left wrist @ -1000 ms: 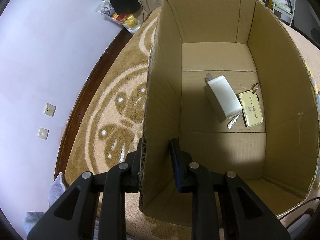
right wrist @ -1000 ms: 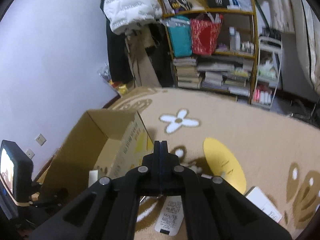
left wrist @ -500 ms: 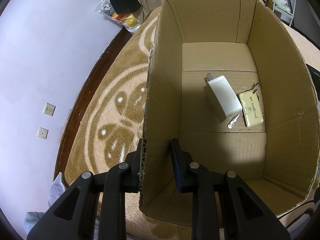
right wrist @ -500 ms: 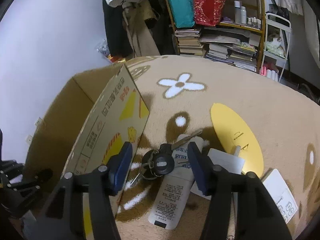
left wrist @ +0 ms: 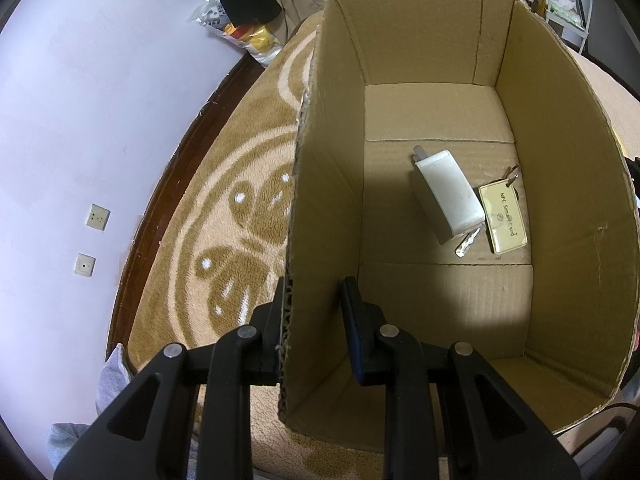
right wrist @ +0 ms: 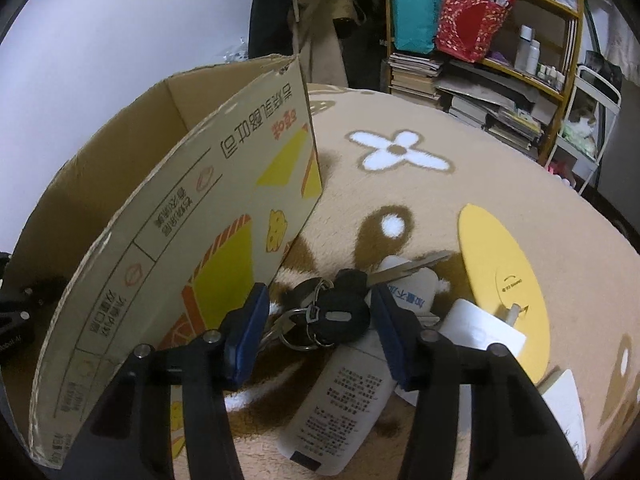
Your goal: Organize rigid objects
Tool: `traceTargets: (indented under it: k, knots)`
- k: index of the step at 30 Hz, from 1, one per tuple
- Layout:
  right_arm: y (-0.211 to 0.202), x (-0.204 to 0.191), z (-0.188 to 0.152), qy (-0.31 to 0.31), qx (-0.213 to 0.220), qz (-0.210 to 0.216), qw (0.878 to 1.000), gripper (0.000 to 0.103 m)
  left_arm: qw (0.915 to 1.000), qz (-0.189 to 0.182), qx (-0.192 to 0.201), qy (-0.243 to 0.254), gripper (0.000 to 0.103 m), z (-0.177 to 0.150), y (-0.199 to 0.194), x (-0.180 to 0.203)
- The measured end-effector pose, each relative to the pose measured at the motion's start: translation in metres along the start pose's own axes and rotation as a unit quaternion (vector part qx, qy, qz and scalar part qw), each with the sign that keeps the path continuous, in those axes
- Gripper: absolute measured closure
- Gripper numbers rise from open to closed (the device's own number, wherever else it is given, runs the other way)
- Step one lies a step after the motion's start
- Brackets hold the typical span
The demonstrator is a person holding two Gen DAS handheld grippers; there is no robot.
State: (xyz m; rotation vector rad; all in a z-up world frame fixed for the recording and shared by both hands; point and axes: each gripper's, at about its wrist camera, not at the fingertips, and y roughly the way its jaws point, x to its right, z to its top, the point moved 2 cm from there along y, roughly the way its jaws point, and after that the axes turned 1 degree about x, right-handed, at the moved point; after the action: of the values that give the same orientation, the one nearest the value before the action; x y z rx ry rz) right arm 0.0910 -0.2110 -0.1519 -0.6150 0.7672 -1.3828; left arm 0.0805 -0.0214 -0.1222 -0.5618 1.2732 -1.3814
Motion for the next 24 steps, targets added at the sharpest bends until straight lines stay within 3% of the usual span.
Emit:
traceTargets:
  k: [10,16,19,21,24]
  knots:
    - [0.0,-0.006,-0.003,0.002,-0.023,0.05,0.998,0.059,1.0,0.002,0.0,0.001,0.079,0.0,0.0,-0.001]
    - [0.002,-0.016,-0.007,-0.015,-0.03,0.042,0.999,0.059,0.9999,0.005,-0.006,-0.013,0.079,0.0,0.001,-0.007]
    - [0.018,-0.019,-0.013,-0.011,-0.064,0.039,0.997,0.063,0.9997,0.004,-0.009,-0.021,0.079,0.0,0.002,-0.011]
    - [0.019,-0.027,-0.015,-0.031,-0.048,0.024,0.998,0.062,0.9997,0.004,-0.01,-0.022,0.079,0.0,0.002,-0.011]
    - [0.021,-0.026,-0.012,0.001,-0.047,0.027,0.999,0.063,0.9997,0.012,-0.01,-0.02,0.079,0.002,0.002,-0.013]
